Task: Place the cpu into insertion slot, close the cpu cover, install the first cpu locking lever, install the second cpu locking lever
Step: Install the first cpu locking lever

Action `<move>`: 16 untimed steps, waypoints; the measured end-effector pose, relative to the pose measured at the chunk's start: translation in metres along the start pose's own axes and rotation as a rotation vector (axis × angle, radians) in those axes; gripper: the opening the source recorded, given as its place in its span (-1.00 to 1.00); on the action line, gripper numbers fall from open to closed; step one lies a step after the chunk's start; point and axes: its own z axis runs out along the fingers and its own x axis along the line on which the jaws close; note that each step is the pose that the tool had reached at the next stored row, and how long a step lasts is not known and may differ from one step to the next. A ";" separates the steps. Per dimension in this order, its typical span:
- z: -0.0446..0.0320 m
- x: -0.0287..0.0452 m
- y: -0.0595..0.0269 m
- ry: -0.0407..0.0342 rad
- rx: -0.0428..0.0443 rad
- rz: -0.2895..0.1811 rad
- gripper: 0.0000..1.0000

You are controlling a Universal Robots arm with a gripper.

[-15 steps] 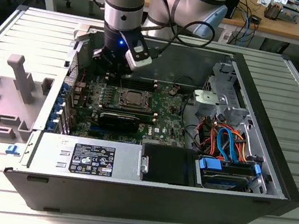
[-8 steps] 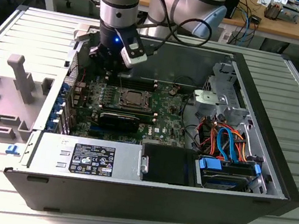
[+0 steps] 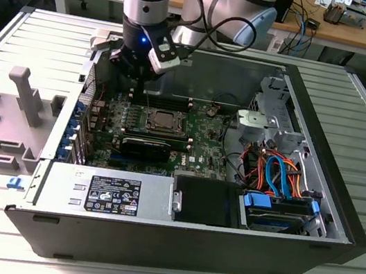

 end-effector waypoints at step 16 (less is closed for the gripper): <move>0.0002 -0.0035 0.0032 0.0002 0.0000 -0.003 -0.79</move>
